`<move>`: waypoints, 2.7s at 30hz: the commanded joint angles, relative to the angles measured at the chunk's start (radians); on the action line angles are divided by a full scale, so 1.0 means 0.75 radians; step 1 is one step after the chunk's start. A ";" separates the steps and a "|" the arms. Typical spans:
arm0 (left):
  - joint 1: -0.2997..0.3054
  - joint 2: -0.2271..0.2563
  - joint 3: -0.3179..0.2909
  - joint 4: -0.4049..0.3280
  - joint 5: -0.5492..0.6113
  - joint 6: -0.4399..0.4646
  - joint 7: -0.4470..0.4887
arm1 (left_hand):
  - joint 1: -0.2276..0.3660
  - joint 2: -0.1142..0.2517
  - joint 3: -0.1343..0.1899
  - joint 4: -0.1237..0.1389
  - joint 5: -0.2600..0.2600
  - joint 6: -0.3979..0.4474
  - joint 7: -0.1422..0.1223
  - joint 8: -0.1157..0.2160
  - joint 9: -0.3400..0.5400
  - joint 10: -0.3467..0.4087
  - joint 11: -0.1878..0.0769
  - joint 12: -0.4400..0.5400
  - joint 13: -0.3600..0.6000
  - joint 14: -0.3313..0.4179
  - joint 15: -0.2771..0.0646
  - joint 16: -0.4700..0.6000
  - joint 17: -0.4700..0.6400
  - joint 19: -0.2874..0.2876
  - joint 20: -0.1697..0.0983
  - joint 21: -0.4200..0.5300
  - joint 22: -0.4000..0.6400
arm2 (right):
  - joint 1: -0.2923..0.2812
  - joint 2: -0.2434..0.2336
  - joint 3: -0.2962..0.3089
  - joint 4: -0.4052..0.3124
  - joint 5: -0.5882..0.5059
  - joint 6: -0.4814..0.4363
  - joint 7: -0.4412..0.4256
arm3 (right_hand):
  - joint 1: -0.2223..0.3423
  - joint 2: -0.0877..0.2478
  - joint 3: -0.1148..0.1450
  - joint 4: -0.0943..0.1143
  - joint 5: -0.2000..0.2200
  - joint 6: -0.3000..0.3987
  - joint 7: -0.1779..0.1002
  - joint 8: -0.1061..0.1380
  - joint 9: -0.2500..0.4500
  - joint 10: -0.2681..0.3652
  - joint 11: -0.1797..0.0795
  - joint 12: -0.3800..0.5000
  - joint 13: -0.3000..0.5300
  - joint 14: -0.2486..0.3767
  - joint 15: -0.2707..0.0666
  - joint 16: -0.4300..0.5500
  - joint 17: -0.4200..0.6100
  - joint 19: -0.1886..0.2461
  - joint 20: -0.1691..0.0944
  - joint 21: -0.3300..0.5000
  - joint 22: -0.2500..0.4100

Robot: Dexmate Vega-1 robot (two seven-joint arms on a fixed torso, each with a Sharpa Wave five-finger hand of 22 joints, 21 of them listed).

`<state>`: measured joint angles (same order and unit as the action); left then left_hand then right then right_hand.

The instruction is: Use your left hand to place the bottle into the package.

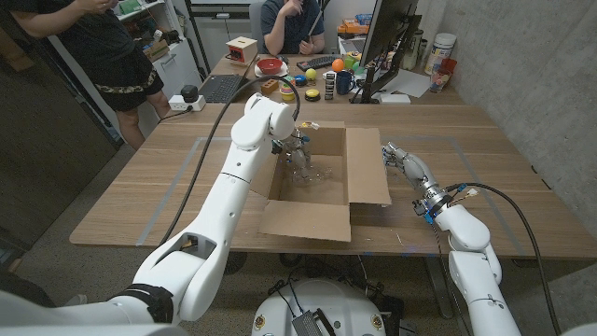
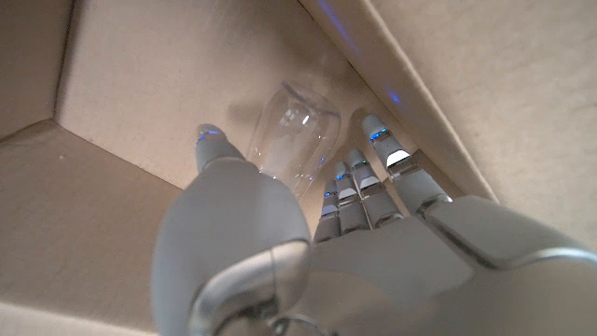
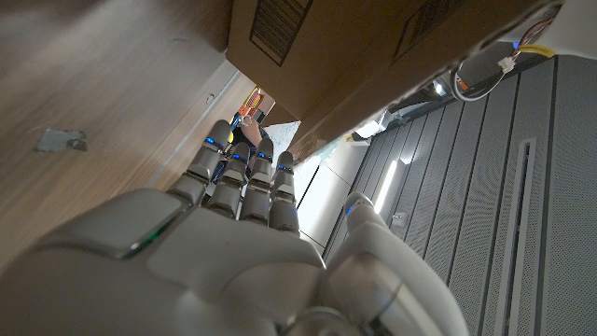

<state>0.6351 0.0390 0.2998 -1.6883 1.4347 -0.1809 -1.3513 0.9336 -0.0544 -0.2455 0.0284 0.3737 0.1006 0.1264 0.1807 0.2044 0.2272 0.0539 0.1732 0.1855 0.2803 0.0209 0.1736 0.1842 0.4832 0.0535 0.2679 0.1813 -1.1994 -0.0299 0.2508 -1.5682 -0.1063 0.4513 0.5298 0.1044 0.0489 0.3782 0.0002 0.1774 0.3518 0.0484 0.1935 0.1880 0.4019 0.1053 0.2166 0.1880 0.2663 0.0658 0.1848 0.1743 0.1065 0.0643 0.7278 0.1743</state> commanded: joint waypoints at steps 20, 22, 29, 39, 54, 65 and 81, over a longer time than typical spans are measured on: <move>0.009 -0.020 -0.087 -0.084 -0.109 0.014 0.000 | -0.136 -0.015 -0.088 0.071 -0.012 -0.056 0.050 0.022 0.001 -0.041 0.019 0.028 0.005 -0.034 0.017 0.028 0.005 -0.016 0.008 -0.024 0.005 | 0.024 0.001 -0.010 0.023 -0.027 -0.003 -0.006 | -0.014 -0.010 -0.008 0.002 0.010 0.009 0.012 0.004 0.006 0.012 0.002 0.008 0.004 0.011 -0.008 0.004 0.004 0.014 0.000 -0.015 0.006; 0.008 -0.020 -0.087 -0.089 -0.115 0.012 -0.008 | -0.137 -0.014 -0.089 0.073 -0.013 -0.054 0.048 0.023 0.000 -0.036 0.015 0.029 0.005 -0.029 0.016 0.031 0.005 -0.010 0.006 -0.023 0.005 | 0.022 0.002 -0.010 0.021 -0.030 -0.005 -0.008 | -0.015 -0.010 -0.009 0.002 0.010 0.009 0.011 0.004 0.006 0.012 0.002 0.008 0.004 0.012 -0.007 0.004 0.004 0.014 -0.001 -0.016 0.006; 0.013 -0.028 -0.109 -0.119 -0.155 0.011 -0.020 | -0.133 -0.006 -0.090 0.075 -0.014 -0.032 0.047 0.033 0.000 -0.010 0.007 0.038 0.006 -0.010 0.007 0.037 0.004 0.004 0.003 -0.021 0.005 | 0.023 0.002 -0.011 0.026 -0.030 0.002 -0.006 | -0.017 -0.010 -0.010 0.003 0.010 0.009 0.012 0.004 0.006 0.011 0.001 0.007 0.004 0.011 -0.004 0.003 0.004 0.016 -0.001 -0.020 0.006; 0.018 -0.033 -0.135 -0.168 -0.189 0.015 -0.027 | -0.127 -0.001 -0.090 0.075 -0.015 -0.024 0.047 0.036 0.000 0.002 0.000 0.040 0.006 -0.005 0.003 0.038 0.004 0.011 -0.002 -0.021 0.005 | 0.023 0.003 -0.011 0.025 -0.033 0.005 -0.010 | -0.018 -0.011 -0.012 0.003 0.011 0.009 0.012 0.003 0.006 0.013 0.002 0.007 0.004 0.011 -0.006 0.003 0.003 0.017 0.000 -0.026 0.007; 0.033 -0.047 -0.184 -0.271 -0.252 0.020 -0.022 | -0.117 0.006 -0.089 0.074 -0.015 -0.021 0.049 0.036 -0.001 0.006 0.001 0.038 0.006 -0.002 0.002 0.037 0.003 0.015 -0.004 -0.024 0.005 | 0.017 0.002 -0.012 0.013 -0.036 0.002 -0.011 | -0.017 -0.011 -0.012 0.001 0.012 0.010 0.015 0.004 0.006 0.015 0.002 0.008 0.004 0.013 -0.005 0.002 0.002 0.019 0.000 -0.032 0.007; 0.045 -0.068 -0.225 -0.329 -0.308 0.041 -0.024 | -0.111 0.009 -0.090 0.073 -0.015 -0.019 0.049 0.036 -0.001 0.008 -0.001 0.037 0.007 0.000 0.002 0.036 0.003 0.016 -0.004 -0.026 0.005 | 0.013 0.001 -0.011 0.012 -0.029 0.011 -0.010 | -0.017 -0.011 -0.013 0.000 0.012 0.011 0.015 0.004 0.006 0.014 0.000 0.007 0.004 0.014 -0.008 0.002 0.002 0.021 -0.002 -0.037 0.007; 0.051 -0.093 -0.266 -0.415 -0.369 0.065 -0.016 | -0.104 0.013 -0.091 0.072 -0.015 -0.019 0.048 0.035 -0.001 0.010 -0.004 0.035 0.007 0.006 -0.001 0.036 0.003 0.020 -0.004 -0.028 0.005 | 0.002 0.001 -0.009 0.004 -0.025 0.010 -0.015 | -0.018 -0.012 -0.015 -0.002 0.013 0.011 0.015 0.004 0.005 0.015 0.001 0.007 0.004 0.014 -0.008 0.001 0.002 0.024 -0.001 -0.044 0.007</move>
<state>0.6707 -0.0178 0.1238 -1.9577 1.1904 -0.1429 -1.3700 0.8474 -0.0526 -0.3064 0.0814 0.3689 0.0787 0.1213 0.2003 0.1997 0.2244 0.0535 0.1965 0.1886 0.2755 0.0173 0.1929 0.1837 0.4898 0.0524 0.2474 0.1837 -1.1930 -0.0285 0.2428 -1.5609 -0.1260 0.4589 0.5225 0.0979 0.0424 0.3683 0.0016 0.1813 0.3572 0.0537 0.1935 0.1880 0.4019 0.1052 0.2166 0.1880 0.2698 0.0623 0.1848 0.1721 0.1153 0.0661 0.6969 0.1743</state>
